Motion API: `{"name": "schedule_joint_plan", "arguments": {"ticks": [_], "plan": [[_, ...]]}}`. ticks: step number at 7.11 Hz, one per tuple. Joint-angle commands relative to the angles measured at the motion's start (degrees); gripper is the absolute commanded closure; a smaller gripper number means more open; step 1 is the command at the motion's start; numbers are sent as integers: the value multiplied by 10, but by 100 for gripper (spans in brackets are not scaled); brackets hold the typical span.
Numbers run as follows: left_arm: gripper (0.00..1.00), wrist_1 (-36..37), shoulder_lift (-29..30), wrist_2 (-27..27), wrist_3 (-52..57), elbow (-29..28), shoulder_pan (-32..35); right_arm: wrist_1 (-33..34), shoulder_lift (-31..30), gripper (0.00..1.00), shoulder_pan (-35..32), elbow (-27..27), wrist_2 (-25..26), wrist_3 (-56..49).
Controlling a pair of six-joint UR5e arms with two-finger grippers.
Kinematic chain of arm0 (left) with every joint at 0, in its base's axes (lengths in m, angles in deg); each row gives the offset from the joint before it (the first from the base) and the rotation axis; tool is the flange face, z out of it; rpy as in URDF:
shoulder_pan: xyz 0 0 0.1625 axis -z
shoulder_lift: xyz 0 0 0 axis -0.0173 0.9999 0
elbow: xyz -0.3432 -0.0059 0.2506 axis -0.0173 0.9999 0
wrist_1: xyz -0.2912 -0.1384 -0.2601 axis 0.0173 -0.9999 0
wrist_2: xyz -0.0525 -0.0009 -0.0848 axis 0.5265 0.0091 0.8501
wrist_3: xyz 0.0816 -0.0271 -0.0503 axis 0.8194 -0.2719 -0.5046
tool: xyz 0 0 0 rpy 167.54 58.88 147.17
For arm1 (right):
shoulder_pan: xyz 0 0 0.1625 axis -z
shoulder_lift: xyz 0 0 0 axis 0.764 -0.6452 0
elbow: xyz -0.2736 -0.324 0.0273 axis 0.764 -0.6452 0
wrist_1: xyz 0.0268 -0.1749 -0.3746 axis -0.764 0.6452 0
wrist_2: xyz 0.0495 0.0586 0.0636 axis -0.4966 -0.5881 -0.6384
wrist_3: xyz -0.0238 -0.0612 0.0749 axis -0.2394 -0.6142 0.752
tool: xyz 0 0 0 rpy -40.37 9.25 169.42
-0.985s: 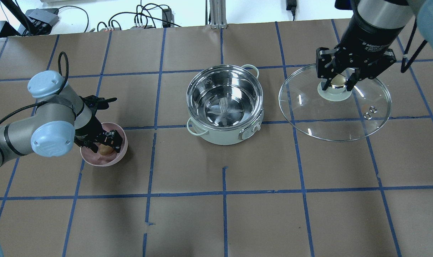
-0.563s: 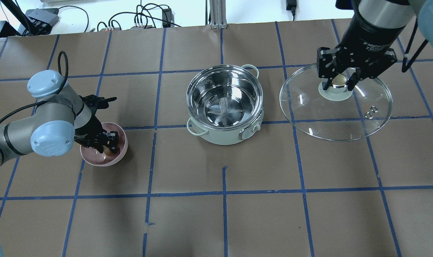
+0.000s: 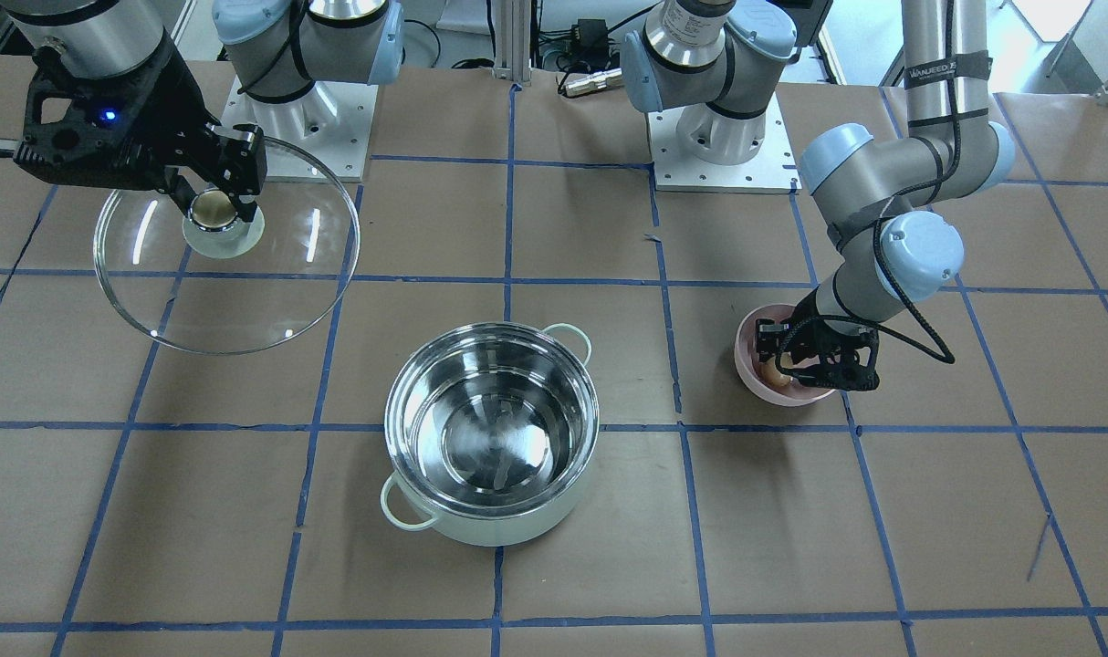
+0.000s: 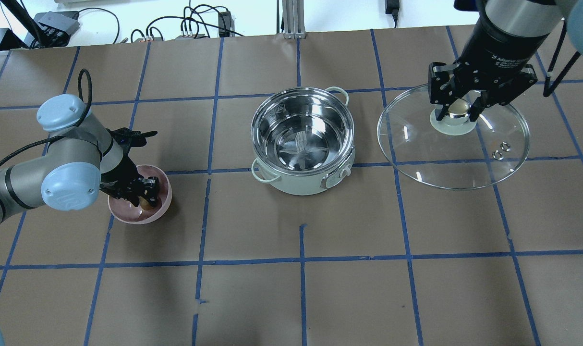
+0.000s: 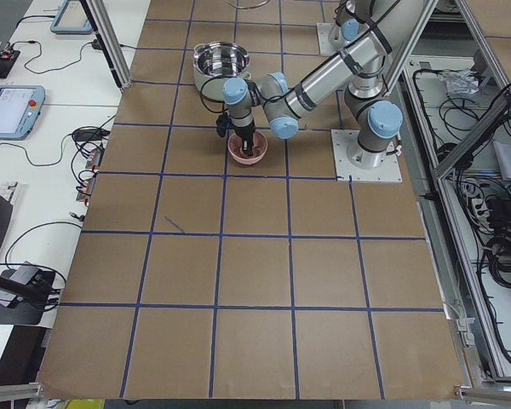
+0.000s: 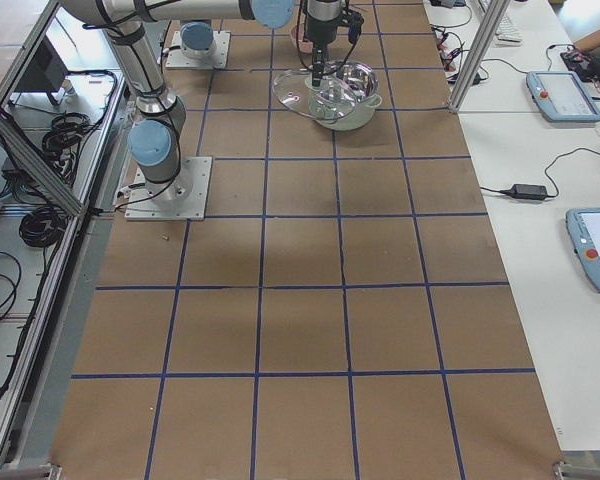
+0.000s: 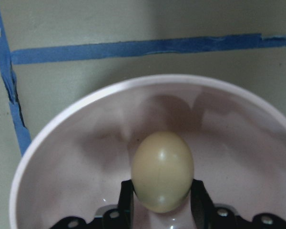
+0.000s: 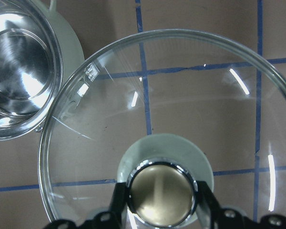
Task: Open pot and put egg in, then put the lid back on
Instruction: 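Lower the left gripper into the pink bowl and close on the egg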
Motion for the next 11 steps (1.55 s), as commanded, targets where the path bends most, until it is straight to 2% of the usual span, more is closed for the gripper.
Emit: {"name": "schedule_joint_plan", "arguments": {"ticks": [1,3,4,5,9,11], "plan": [[61,0,0,0,1,0,0,0,0,77,0,1,-1,1],[63,0,0,0,1,-2,0,0,0,77,0,1,-1,1],[84,0,-1,0,1,-1,0,0,0,77,0,1,-1,2],[92,0,-1,0,2,-1,0,-3,0,76,0,1,-1,3],[94,-10,-11,-2,1,-17,1,-3,-10,76,-2,11,-2,5],[93,-157,-37,-9,-19,-101,16,-3,-11,76,-1,11,-1,4]]}}
